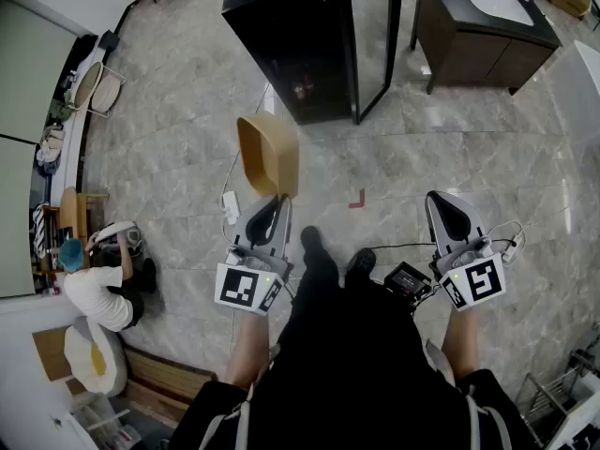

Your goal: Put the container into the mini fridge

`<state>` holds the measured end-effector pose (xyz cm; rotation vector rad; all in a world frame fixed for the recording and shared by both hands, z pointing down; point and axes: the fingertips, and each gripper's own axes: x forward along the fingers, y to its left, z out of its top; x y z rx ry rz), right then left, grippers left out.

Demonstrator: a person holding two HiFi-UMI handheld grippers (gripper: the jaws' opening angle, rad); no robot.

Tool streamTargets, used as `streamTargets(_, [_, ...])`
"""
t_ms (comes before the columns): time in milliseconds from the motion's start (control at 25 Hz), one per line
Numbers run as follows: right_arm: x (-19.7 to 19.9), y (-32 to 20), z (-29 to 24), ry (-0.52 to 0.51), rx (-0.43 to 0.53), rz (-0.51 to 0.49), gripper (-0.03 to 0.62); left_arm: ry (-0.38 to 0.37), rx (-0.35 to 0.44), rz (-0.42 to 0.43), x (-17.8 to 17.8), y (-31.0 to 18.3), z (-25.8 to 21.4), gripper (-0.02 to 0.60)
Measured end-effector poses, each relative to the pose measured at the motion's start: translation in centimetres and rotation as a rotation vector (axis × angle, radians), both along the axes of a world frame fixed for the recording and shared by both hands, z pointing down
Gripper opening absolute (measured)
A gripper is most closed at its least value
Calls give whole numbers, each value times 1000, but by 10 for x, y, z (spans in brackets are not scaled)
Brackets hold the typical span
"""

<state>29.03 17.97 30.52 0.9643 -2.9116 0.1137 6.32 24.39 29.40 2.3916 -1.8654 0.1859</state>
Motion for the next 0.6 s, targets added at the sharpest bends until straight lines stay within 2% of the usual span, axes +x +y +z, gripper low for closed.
streamTargets(320, [-6, 8, -6, -19, 20, -14, 17, -4, 0, 3, 1, 7, 0, 43])
streamTargets(520, [-10, 12, -8, -104, -26, -12, 18, -6, -18, 26, -3, 8, 7, 43])
streamTargets(600, [-10, 6, -5, -106, -31, 10, 18, -8, -25, 33, -6, 2, 10, 43])
